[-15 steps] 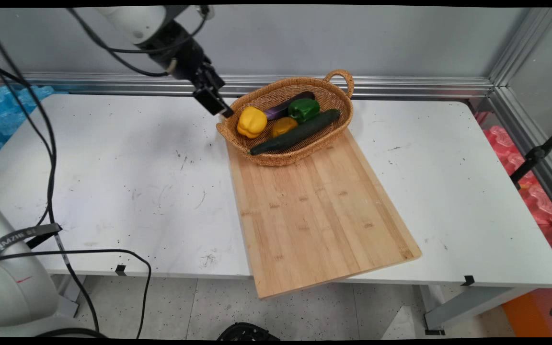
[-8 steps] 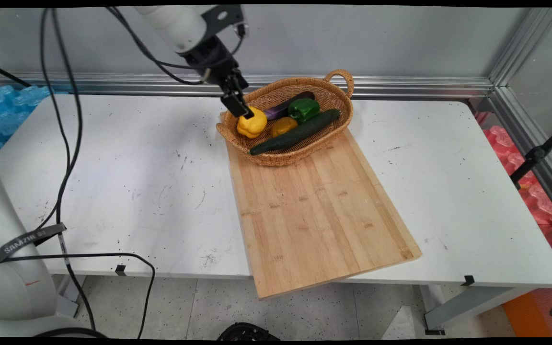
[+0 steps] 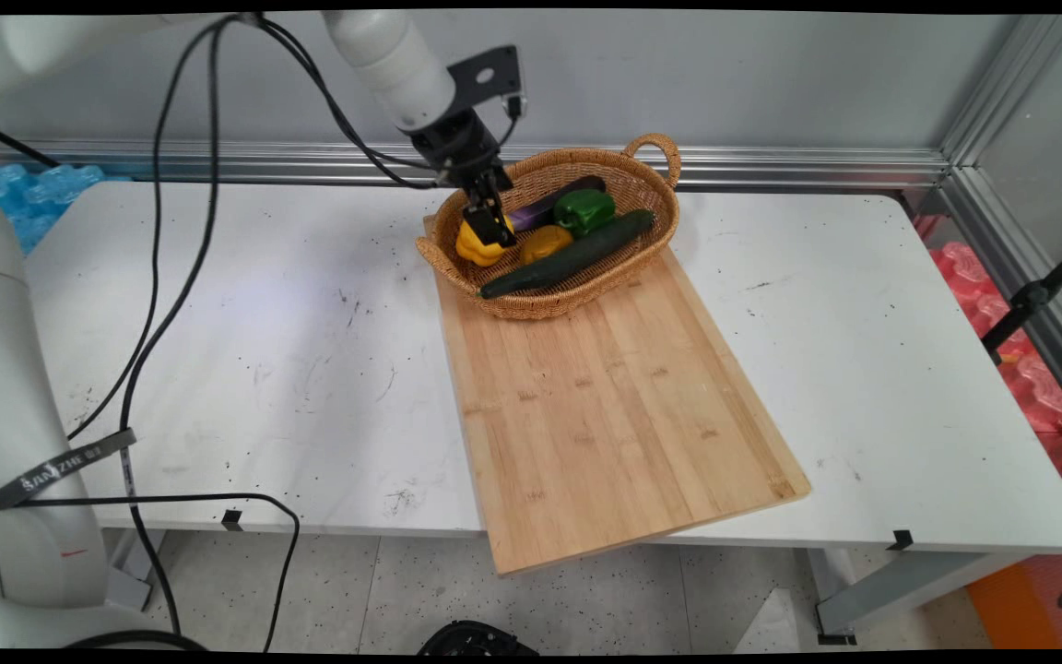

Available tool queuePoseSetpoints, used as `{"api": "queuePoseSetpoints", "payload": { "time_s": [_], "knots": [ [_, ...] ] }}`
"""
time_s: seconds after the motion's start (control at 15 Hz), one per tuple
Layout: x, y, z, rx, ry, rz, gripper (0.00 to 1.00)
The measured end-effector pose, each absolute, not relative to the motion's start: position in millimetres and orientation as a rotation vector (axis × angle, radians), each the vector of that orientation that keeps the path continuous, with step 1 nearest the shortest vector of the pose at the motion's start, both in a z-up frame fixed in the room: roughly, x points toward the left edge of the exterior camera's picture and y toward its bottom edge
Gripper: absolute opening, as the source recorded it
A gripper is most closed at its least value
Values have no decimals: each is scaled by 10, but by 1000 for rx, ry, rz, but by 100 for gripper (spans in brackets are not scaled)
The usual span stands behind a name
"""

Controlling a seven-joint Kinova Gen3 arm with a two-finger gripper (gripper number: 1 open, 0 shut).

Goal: Pick up the potato from the vegetable basket

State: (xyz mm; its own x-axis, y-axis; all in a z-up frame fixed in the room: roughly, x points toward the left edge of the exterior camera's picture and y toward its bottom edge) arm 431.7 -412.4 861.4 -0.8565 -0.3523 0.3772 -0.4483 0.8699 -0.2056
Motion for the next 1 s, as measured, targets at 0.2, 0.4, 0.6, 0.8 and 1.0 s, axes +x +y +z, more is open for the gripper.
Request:
{"api": "queuePoseSetpoints", "payload": {
  "time_s": [0.2,0.4,0.6,0.8,1.0],
  "knots": [
    [4221,-4257,8454,545,-2742,399,100],
    [4134,-4358,8336,500,-2760,391,100],
    [4051,-4455,8229,460,-2775,386,100],
    [3952,-4565,8098,416,-2790,379,100],
    [3893,-4627,8010,393,-2800,369,100]
  ]
}}
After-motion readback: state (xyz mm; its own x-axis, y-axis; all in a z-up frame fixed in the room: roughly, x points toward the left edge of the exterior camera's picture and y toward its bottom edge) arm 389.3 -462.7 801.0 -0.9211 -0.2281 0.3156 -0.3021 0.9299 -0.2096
